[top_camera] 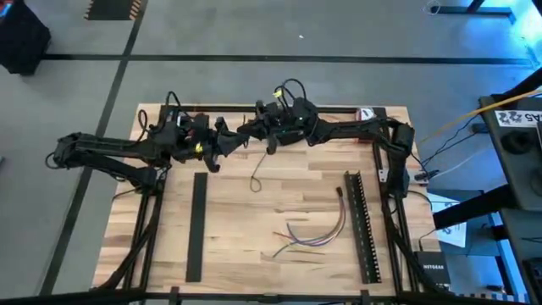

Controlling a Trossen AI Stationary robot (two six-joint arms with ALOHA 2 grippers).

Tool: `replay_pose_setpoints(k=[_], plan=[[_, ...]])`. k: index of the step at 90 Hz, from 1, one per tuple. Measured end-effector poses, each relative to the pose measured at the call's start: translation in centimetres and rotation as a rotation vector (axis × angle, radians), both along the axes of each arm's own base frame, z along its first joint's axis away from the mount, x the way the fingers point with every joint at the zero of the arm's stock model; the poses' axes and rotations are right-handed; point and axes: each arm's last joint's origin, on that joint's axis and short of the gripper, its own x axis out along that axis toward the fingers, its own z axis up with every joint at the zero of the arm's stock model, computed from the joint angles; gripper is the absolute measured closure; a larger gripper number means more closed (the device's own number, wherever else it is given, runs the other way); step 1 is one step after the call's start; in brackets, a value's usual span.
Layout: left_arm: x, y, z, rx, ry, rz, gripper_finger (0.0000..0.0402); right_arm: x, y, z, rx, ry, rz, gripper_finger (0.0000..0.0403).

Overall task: Ziptie cables
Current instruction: Insert the black zip tie into the locking head

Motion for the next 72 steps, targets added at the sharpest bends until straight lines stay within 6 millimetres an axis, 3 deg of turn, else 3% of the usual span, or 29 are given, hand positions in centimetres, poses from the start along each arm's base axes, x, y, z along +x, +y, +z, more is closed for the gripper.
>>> replay_pose_setpoints(k=[26,72], plan=[[0.1,-0.4,-0.5,-0.187,0.011,0.002,0.0401,-1.6,-0.5,2.3,-0.333,-0.025,-0.183,0.0402],[0.3,0.0,-1.5,-0.214,0.108,0.112,0.0401,-2.6,-1.2,2.5,-0.516,0.078,-0.271,0.0402]])
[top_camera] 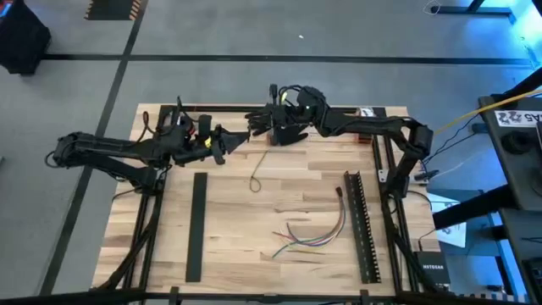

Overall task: Ziptie cables
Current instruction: Insert the black zip tie into the locking head

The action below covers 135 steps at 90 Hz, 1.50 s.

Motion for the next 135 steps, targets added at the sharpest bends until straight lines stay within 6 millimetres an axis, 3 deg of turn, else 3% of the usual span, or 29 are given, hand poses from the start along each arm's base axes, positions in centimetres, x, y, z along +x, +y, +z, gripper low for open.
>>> replay_pose_setpoints(k=[22,135], plan=[[0.0,0.2,-0.6,-0.07,0.038,0.041,0.0401,0.0,0.0,0.0,-0.023,0.001,-0.005,0.0402],[0.1,0.8,-0.9,-0.078,0.065,0.089,0.0401,0.1,0.3,0.0,-0.068,-0.007,-0.01,0.0402]])
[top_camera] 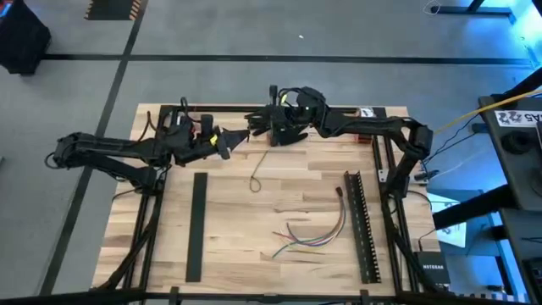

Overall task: Ziptie cables
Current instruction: Insert the black zip tie into the locking head

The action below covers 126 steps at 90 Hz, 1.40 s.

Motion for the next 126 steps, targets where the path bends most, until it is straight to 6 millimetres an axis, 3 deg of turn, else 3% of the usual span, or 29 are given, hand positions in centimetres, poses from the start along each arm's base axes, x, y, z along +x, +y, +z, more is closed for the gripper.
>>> replay_pose_setpoints(k=[63,104,126], plan=[[-0.1,0.5,0.1,-0.087,-0.047,0.023,0.0401,0.1,0.6,0.8,-0.17,-0.08,-0.042,0.0402],[-0.1,0.4,0.1,-0.207,-0.102,-0.003,0.0402,0.1,0.1,0.9,-0.541,-0.072,-0.251,0.0402],[-0.2,0.4,0.4,-0.223,-0.133,-0.007,0.0401,0.1,1.0,2.0,-0.644,-0.184,-0.271,0.0402]])
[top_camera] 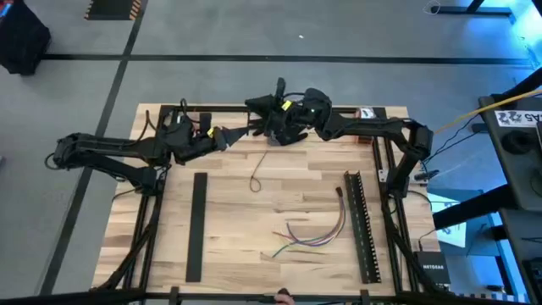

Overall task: Ziptie cables
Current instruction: Insert the black zip tie into the locking head

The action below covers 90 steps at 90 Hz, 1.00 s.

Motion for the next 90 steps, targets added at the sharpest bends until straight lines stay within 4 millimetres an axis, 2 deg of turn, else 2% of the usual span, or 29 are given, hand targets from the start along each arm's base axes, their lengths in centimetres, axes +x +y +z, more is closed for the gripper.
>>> replay_pose_setpoints(k=[31,46,62,78,90], plan=[[-0.2,0.6,0.3,0.001,-0.019,0.032,0.0401,0.6,2.1,-0.2,0.004,0.018,0.072,0.0402],[-0.2,0.7,0.0,0.021,0.018,0.037,0.0401,0.7,1.9,-0.4,0.017,0.036,0.035,0.0402],[-0.2,0.7,-0.1,0.016,0.024,0.046,0.0401,0.3,2.0,0.3,-0.001,0.017,0.023,0.0402],[-0.2,0.6,0.0,0.018,0.018,0.043,0.0401,0.4,1.8,-0.3,-0.015,0.074,-0.038,0.0402],[-0.2,0.5,-0.6,0.016,0.084,0.038,0.0401,0.4,1.6,-0.5,-0.039,0.102,-0.096,0.0402]])
